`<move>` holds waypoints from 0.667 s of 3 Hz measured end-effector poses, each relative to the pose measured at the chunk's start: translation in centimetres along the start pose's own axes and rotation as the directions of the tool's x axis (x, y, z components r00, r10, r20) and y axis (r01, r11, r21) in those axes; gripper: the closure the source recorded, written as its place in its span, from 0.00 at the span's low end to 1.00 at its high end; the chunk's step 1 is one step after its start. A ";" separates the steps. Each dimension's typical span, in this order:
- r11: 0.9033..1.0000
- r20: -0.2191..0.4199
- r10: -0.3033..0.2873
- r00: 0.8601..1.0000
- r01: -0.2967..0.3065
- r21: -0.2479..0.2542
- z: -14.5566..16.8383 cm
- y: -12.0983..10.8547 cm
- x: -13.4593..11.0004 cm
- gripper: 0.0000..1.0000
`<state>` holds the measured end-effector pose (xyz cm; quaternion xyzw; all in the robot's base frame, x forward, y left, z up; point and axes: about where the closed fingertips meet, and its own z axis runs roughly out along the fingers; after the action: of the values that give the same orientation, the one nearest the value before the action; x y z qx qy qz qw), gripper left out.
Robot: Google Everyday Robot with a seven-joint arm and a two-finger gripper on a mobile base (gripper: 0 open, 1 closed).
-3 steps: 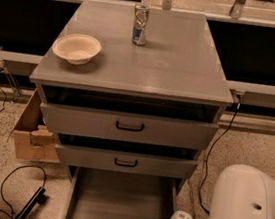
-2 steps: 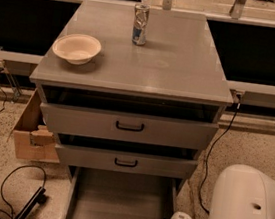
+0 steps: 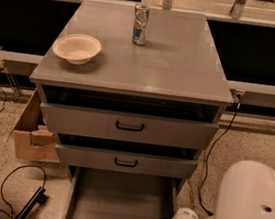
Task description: Open bottom drawer
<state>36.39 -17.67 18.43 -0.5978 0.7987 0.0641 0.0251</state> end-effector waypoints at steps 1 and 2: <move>0.998 0.021 -0.066 0.998 0.066 0.014 -6.7 0.5 1.0 0.00; 0.999 0.034 -0.047 0.998 0.046 0.025 -13.1 2.9 2.7 0.00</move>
Offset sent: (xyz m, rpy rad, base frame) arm 0.0123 -0.1029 0.3150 0.0196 -0.1755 0.0091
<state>33.30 -21.14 31.29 -0.6147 0.7847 0.0639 0.0478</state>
